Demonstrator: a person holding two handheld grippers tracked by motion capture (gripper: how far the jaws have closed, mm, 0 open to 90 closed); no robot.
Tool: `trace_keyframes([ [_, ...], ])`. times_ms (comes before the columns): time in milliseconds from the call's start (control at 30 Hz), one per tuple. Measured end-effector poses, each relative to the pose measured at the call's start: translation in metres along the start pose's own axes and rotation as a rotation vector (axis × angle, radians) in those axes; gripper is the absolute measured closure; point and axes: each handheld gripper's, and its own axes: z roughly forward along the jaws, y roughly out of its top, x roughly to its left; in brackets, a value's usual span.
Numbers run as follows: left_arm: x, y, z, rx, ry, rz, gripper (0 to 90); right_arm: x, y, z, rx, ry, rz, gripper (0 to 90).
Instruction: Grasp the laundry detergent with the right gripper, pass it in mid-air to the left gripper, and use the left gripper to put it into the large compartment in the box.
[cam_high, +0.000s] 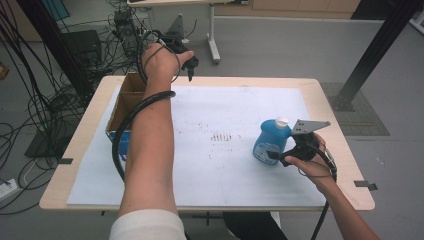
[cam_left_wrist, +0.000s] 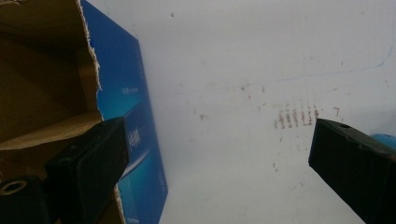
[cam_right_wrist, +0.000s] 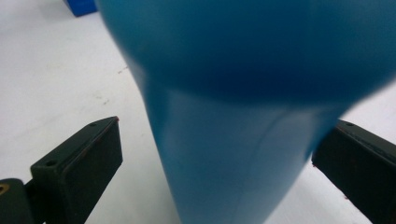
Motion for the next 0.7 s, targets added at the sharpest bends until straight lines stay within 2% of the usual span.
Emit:
trace_keyframes([
  [133, 0.0001, -0.0002, -0.0001, -0.002, 0.001, -0.002, 5.7, -0.0004, -0.0021, 0.0054, -0.042, -0.011, 0.013, 1.3],
  [700, 0.0008, -0.0003, -0.0023, -0.009, -0.004, -0.002, 5.6, 0.0007, -0.0033, 0.0092, -0.067, -0.009, 0.023, 1.2],
])
